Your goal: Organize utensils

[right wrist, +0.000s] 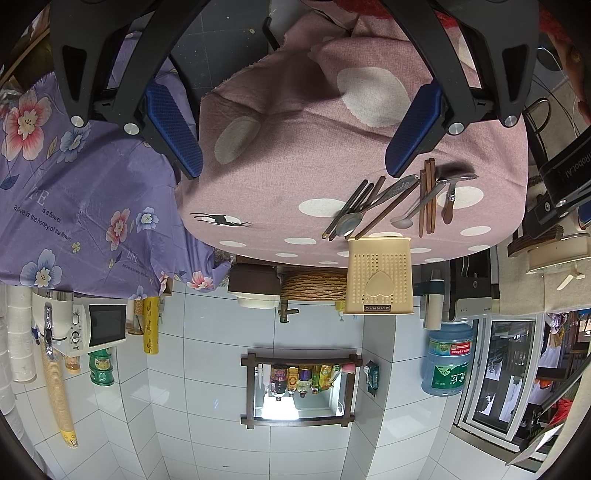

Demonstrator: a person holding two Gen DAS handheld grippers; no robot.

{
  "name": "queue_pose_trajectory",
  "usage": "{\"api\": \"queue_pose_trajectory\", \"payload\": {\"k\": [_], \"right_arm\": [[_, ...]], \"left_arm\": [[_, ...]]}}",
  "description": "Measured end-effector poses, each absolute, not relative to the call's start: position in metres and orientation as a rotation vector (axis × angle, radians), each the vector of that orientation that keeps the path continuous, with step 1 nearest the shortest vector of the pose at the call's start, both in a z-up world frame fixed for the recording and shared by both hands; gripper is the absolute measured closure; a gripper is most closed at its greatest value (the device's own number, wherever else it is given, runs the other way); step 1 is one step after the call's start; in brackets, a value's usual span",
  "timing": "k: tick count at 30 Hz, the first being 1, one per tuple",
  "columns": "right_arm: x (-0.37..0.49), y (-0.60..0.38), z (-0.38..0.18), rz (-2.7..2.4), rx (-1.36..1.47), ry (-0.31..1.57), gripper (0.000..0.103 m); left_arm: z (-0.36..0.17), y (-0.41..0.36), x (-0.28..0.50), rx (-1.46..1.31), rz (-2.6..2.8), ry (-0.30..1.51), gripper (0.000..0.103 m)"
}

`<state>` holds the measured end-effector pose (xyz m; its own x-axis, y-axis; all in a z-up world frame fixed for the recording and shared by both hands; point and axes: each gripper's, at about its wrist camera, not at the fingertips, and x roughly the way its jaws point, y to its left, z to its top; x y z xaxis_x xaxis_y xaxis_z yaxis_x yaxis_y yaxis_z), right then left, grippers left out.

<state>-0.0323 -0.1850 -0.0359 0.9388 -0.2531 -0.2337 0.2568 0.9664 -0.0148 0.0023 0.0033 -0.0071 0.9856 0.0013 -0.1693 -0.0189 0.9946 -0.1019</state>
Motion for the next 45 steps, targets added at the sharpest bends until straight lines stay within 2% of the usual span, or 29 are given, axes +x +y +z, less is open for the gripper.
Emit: {"api": "queue_pose_trajectory", "payload": {"k": [31,41,45], "right_arm": [[-0.027,-0.180,-0.047,-0.244,0.016,0.257,0.005],[0.007,-0.214,-0.036,-0.142,0.125,0.352,0.005],[0.034,-0.220,-0.020,-0.163,0.047,0.397,0.005]], "left_arm": [[-0.015,0.006,0.009,-0.145,0.003,0.204,0.005],[0.002,0.028,0.063,-0.200,-0.045,0.410,0.005],[0.016,0.028,0.099,-0.159,-0.077,0.527,0.008]]}}
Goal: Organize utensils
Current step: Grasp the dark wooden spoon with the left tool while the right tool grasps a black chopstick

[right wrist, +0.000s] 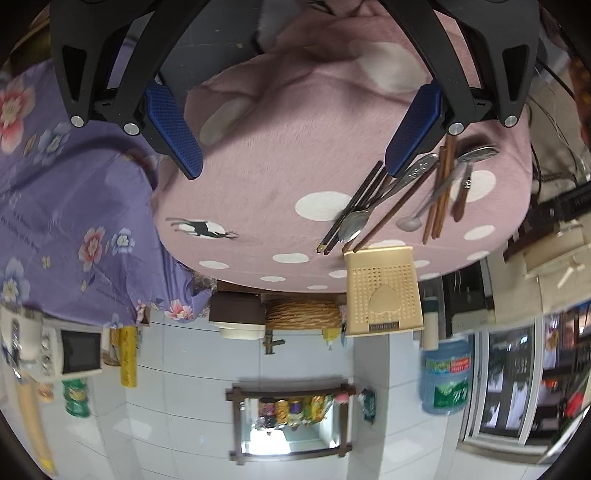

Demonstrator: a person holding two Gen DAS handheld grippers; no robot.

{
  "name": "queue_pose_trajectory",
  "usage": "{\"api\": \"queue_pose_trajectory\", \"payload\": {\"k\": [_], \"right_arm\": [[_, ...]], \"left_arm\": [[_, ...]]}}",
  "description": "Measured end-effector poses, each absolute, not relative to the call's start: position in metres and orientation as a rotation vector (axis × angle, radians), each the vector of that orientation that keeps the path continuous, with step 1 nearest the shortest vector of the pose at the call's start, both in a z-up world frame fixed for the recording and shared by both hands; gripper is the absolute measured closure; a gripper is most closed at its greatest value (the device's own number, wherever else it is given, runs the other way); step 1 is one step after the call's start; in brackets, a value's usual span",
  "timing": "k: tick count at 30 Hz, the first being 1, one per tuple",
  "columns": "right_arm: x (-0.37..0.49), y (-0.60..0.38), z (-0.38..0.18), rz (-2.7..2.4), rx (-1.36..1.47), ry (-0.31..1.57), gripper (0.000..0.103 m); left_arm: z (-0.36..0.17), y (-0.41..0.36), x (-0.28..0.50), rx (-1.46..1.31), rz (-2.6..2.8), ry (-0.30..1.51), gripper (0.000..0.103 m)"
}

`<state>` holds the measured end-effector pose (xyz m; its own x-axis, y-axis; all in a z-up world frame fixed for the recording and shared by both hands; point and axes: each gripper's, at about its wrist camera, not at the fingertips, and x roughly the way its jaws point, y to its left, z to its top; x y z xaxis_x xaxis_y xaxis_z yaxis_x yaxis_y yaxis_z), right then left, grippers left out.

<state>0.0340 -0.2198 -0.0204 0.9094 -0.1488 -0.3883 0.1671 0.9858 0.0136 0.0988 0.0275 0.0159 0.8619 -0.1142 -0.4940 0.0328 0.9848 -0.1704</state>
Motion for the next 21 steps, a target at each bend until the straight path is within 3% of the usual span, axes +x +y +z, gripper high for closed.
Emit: {"api": "queue_pose_trajectory", "payload": {"k": [5,11,17,21], "right_arm": [[0.066,-0.220,-0.010,-0.122,-0.020,0.454,0.005],[0.099,-0.220,-0.004,-0.098,-0.053,0.524,0.005],[0.142,-0.237,0.002,-0.069,0.002,0.616,0.006],[0.173,-0.243,0.003,-0.033,0.058,0.679,0.015]], "left_arm": [[0.024,0.008,0.138,-0.079,-0.167,0.657,0.032],[0.011,-0.002,0.180,-0.099,-0.194,0.806,0.048],[0.001,-0.005,0.198,-0.110,-0.182,0.878,0.056],[-0.002,-0.006,0.206,-0.107,-0.173,0.907,0.058]]}}
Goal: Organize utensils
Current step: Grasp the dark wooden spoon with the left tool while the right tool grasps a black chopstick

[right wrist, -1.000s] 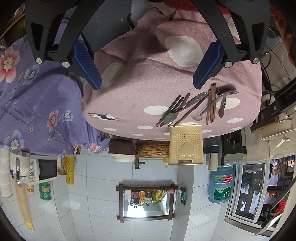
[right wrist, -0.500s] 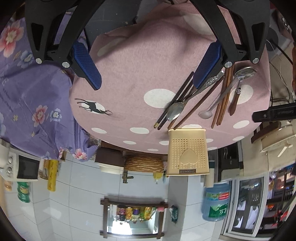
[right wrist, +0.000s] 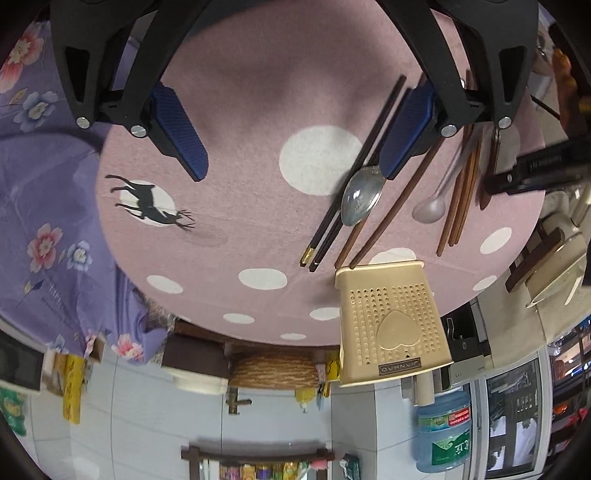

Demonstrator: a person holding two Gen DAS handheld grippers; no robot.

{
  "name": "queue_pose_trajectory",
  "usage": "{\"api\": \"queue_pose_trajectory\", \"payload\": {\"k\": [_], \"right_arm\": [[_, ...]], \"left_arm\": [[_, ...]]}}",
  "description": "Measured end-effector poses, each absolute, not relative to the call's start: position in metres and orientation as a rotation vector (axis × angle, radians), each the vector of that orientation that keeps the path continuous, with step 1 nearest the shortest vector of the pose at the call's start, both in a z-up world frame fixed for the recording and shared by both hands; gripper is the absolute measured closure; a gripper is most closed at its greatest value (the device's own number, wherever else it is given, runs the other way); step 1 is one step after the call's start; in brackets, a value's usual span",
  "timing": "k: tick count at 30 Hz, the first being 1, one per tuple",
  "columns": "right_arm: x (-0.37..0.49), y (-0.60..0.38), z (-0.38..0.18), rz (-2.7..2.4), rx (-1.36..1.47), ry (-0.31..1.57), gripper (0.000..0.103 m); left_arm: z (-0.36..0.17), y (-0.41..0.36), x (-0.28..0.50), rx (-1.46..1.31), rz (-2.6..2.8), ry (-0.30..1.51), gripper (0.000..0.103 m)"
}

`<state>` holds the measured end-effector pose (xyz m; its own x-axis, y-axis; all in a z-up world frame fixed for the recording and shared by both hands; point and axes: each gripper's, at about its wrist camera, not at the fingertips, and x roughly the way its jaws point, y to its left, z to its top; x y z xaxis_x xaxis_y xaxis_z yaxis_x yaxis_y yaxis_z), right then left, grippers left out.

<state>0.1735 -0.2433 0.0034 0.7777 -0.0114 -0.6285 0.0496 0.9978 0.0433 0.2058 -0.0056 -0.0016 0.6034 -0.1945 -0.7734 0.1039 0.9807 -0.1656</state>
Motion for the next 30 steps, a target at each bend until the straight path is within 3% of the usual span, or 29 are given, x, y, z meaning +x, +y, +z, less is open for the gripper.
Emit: {"api": "queue_pose_trajectory", "payload": {"k": [8,13,15,30], "right_arm": [[0.263,-0.259,-0.001,0.026,0.221,0.867,0.043],[0.315,-0.263,-0.010,0.025,0.299,0.972,0.070],[0.330,-0.263,-0.014,-0.015,0.289,0.997,0.075],[0.356,-0.240,-0.028,-0.072,0.217,1.087,0.087]], "left_arm": [[-0.004,-0.010,0.213,-0.098,-0.170,0.923,0.059],[-0.003,-0.009,0.216,-0.105,-0.164,0.924,0.059],[-0.003,-0.010,0.217,-0.104,-0.161,0.924,0.059],[-0.006,-0.015,0.219,-0.074,-0.123,0.916,0.059]]}}
